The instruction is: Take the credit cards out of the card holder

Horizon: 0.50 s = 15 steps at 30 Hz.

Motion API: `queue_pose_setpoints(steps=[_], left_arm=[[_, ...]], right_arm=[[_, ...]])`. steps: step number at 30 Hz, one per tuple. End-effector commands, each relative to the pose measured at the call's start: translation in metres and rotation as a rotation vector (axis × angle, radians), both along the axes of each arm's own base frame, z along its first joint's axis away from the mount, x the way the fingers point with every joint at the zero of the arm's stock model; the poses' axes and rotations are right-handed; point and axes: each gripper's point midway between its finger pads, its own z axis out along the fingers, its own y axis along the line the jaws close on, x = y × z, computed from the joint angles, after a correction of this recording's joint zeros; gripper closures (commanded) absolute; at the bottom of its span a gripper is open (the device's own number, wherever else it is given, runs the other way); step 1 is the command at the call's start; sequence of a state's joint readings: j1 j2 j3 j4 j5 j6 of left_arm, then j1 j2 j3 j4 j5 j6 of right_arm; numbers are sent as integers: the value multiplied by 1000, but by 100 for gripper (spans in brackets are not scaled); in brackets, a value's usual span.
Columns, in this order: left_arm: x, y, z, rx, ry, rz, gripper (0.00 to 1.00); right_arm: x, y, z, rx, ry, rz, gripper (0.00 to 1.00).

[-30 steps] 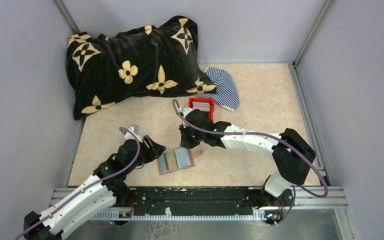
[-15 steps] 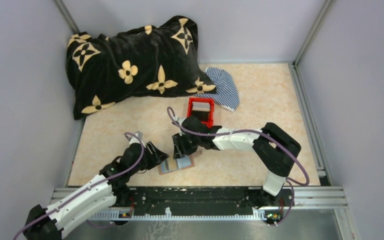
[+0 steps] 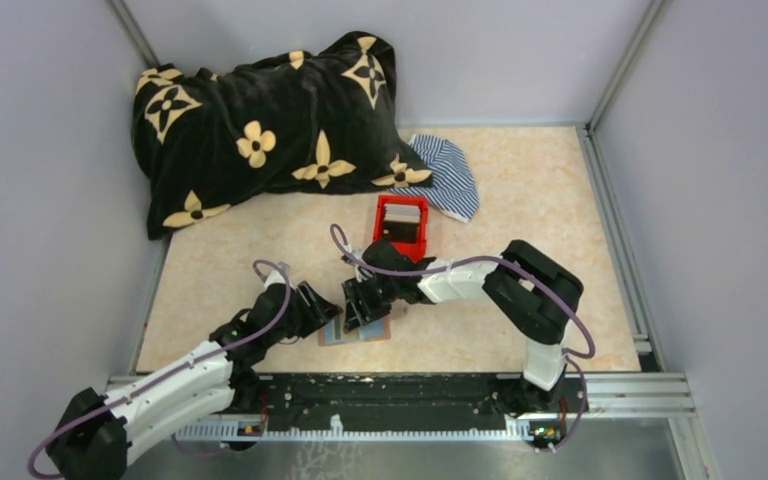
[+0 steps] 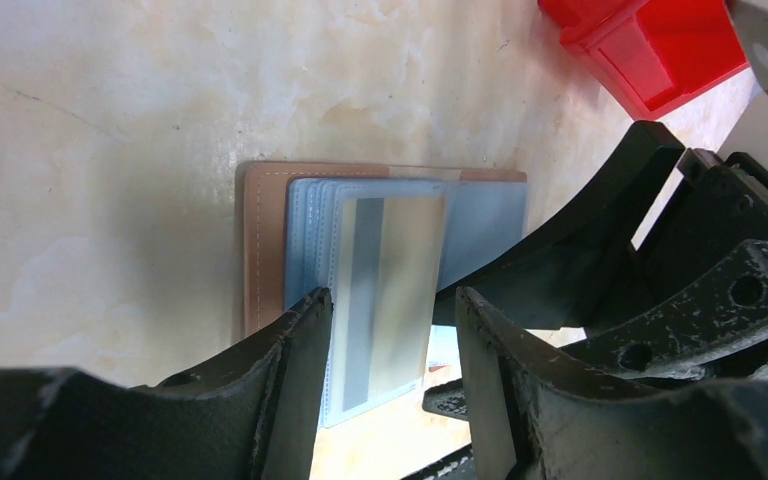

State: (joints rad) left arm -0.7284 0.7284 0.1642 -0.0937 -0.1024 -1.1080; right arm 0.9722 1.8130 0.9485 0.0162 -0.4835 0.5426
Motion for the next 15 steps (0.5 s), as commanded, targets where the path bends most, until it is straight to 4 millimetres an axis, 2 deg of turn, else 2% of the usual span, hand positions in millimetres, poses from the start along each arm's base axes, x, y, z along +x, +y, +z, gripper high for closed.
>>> queue_pose_setpoints(steps=[1,11,15], left_arm=[[-12,9,-23,38,74,4,44],[-13,5,-26,37,83,-13,44],[-12,5,-26,52,83,-23,44]], right_arm=[[-2,11,0,50,2,28,53],[1,-2,1,119,73,-13,56],[1,1,-2,131,91,-17,69]])
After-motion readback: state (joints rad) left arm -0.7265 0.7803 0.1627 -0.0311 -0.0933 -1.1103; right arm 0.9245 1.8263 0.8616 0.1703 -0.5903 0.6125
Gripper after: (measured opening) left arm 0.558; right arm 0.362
